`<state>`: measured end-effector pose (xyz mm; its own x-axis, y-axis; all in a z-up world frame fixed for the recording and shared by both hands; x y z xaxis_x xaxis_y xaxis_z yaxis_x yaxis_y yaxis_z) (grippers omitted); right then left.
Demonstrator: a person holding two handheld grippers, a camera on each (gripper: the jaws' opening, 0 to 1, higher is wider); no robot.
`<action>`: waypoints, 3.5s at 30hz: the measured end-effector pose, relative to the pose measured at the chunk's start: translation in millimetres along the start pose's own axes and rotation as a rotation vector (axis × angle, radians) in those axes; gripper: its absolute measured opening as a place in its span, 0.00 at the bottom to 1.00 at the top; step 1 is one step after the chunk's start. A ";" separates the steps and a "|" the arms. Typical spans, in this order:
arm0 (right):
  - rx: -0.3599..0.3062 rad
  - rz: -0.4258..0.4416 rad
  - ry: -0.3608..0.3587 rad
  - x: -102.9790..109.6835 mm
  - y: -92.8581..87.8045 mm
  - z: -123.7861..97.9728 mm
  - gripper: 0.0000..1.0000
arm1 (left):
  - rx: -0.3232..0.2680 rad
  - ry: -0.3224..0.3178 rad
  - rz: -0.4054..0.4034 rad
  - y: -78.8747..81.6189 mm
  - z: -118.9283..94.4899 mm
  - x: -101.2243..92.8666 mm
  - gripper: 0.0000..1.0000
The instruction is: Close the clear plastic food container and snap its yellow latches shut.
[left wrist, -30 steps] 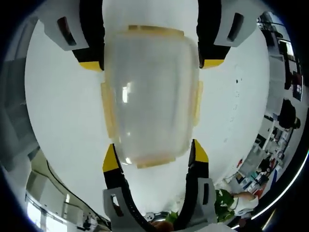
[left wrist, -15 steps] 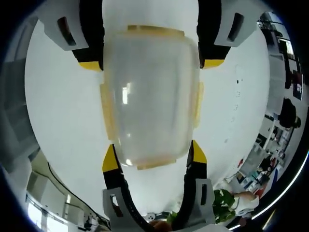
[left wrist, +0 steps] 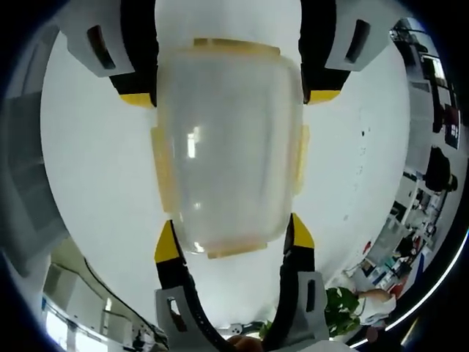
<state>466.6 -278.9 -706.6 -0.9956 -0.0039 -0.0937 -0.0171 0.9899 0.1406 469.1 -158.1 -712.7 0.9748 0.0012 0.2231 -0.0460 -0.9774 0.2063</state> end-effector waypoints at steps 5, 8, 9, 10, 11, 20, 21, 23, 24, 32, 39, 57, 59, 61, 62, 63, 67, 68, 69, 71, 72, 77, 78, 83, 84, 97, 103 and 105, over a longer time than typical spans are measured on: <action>-0.003 0.005 0.005 4.3 13.9 1.5 0.74 | 0.002 -0.004 0.005 -14.9 -3.5 -3.5 0.78; -0.002 0.007 0.005 6.7 22.9 3.6 0.74 | 0.003 -0.005 0.006 -23.0 -4.8 -5.6 0.78; -0.002 0.008 0.005 7.7 27.2 4.3 0.74 | 0.004 -0.005 0.007 -27.3 -5.6 -6.4 0.78; -0.003 0.009 0.005 8.1 30.2 5.1 0.74 | 0.005 -0.006 0.007 -30.1 -6.2 -6.9 0.78; -0.003 0.010 0.005 8.8 34.5 5.9 0.74 | 0.005 -0.007 0.008 -34.5 -7.4 -7.7 0.78; 0.003 0.020 0.004 9.9 62.5 10.3 0.74 | 0.011 -0.014 0.014 -62.1 -11.8 -6.4 0.78; 0.003 0.020 0.004 9.5 64.1 10.5 0.74 | 0.010 -0.014 0.012 -64.1 -12.1 -6.3 0.78; 0.002 0.018 0.004 9.0 68.6 11.7 0.74 | 0.007 -0.014 0.009 -69.5 -13.1 -6.3 0.78; 0.001 0.017 0.005 8.4 70.4 12.2 0.74 | 0.006 -0.014 0.006 -71.5 -13.3 -6.3 0.78; 0.005 0.009 0.004 2.1 83.6 14.7 0.74 | -0.009 -0.012 -0.013 -85.2 -15.3 -0.5 0.78; 0.007 0.015 0.005 -8.6 84.5 14.8 0.74 | -0.020 -0.003 -0.023 -86.1 -12.2 10.5 0.79; -0.002 0.003 0.010 -38.3 84.5 17.3 0.74 | -0.024 0.004 -0.038 -87.9 -5.2 38.4 0.80; -0.003 0.002 0.011 -41.4 84.3 17.2 0.74 | -0.028 0.003 -0.041 -88.2 -5.3 40.6 0.80; -0.004 0.001 0.011 -43.1 84.2 17.5 0.74 | -0.031 0.002 -0.042 -88.3 -5.0 42.3 0.80; -0.004 0.001 0.011 -43.5 84.3 17.7 0.74 | -0.031 0.002 -0.041 -88.6 -4.7 43.0 0.80; -0.004 0.001 0.010 -43.9 84.7 17.6 0.74 | -0.031 0.001 -0.039 -89.0 -4.3 43.9 0.80; -0.016 0.003 0.001 -44.6 84.7 17.6 0.75 | -0.038 0.001 -0.038 -89.4 -4.6 45.2 0.80; -0.017 0.003 0.000 -44.4 84.7 17.5 0.75 | -0.042 0.001 -0.039 -89.5 -4.4 45.2 0.80; -0.017 0.003 -0.002 -44.4 84.6 18.1 0.75 | -0.043 0.002 -0.038 -89.4 -4.1 44.9 0.80; -0.015 0.002 -0.003 -44.0 84.8 18.1 0.75 | -0.044 0.004 -0.038 -89.5 -3.7 44.8 0.80; -0.013 0.003 -0.003 -43.8 85.0 17.8 0.75 | -0.041 0.006 -0.037 -89.4 -3.9 44.5 0.80; -0.014 0.006 -0.005 -44.0 84.8 17.4 0.75 | -0.029 0.005 -0.039 -87.8 -5.4 44.4 0.80; -0.016 0.007 -0.006 -43.9 84.7 17.1 0.75 | -0.031 0.005 -0.041 -87.9 -5.7 44.2 0.80; -0.033 0.013 -0.018 -43.4 84.6 13.3 0.75 | -0.028 0.009 -0.038 -88.7 -6.9 43.1 0.80; -0.033 0.015 -0.019 -43.1 84.3 12.7 0.75 | -0.030 0.010 -0.036 -88.6 -7.8 43.1 0.80; -0.037 0.029 -0.065 -41.4 81.5 2.8 0.75 | -0.053 0.027 -0.054 -84.5 -22.2 44.5 0.83; -0.048 0.058 -0.084 -35.5 76.2 -2.6 0.74 | -0.058 0.047 -0.063 -82.6 -30.5 42.3 0.83; -0.056 0.067 -0.088 -32.5 75.9 -4.0 0.75 | -0.065 0.054 -0.077 -82.8 -33.1 42.3 0.83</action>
<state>497.3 -204.2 -688.9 -0.9829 0.0765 -0.1678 0.0413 0.9780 0.2044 506.9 -70.1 -688.8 0.9630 0.0885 0.2545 0.0125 -0.9581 0.2861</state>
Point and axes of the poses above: the point that each gripper's makers call its tool centre point, and the gripper's own axes: z roughly forward along the fingers, x roughly to its left, y roughly out of its top, the point moved 5 cm from there along -z, roughly backward along the fingers, and after that the axes turned 10 degrees about x, right-handed, at the moved point
